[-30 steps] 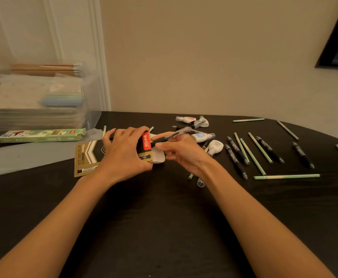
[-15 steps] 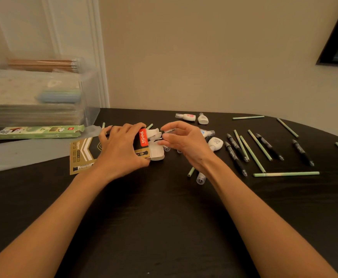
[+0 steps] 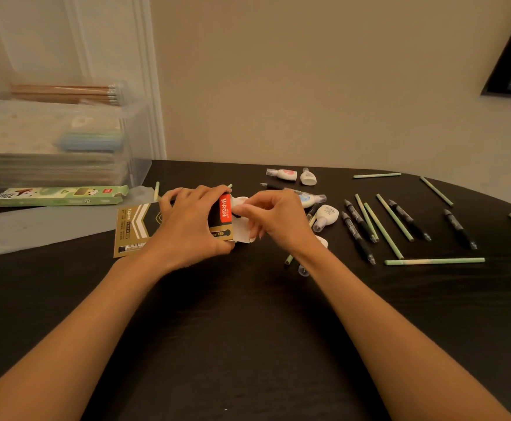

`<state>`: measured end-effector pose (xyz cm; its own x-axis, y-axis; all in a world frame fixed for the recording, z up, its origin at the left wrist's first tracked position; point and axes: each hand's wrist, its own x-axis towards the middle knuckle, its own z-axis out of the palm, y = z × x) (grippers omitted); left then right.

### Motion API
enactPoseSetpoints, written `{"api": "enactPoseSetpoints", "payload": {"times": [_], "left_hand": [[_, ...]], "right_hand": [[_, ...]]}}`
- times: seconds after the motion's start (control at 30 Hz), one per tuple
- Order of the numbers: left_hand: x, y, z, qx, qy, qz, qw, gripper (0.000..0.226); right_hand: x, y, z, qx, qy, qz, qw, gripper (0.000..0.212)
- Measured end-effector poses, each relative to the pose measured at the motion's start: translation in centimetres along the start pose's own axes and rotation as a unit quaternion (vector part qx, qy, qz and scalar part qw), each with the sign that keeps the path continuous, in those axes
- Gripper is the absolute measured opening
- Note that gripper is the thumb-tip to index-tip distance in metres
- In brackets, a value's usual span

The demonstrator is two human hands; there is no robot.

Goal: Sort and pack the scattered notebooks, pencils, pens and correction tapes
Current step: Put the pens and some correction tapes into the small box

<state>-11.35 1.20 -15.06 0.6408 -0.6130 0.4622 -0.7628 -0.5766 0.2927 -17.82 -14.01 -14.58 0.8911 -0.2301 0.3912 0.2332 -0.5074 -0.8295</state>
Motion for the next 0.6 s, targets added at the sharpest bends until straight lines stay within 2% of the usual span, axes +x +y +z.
{"api": "enactPoseSetpoints", "payload": {"times": [0.17,0.33,0.6], "left_hand": [[0.2,-0.3,-0.3,0.0,0.0,-0.002,1.0,0.087],[0.2,-0.2,-0.2,0.007,0.0,0.006,1.0,0.087],[0.0,0.4,0.2,0.002,0.0,0.036,0.999,0.086]], "right_hand": [[0.2,-0.1,0.0,-0.099,-0.03,-0.048,0.993,0.019],[0.0,-0.4,0.0,-0.096,-0.026,-0.061,0.993,0.02],[0.2,0.2,1.4,-0.149,-0.058,-0.007,0.987,0.013]]}}
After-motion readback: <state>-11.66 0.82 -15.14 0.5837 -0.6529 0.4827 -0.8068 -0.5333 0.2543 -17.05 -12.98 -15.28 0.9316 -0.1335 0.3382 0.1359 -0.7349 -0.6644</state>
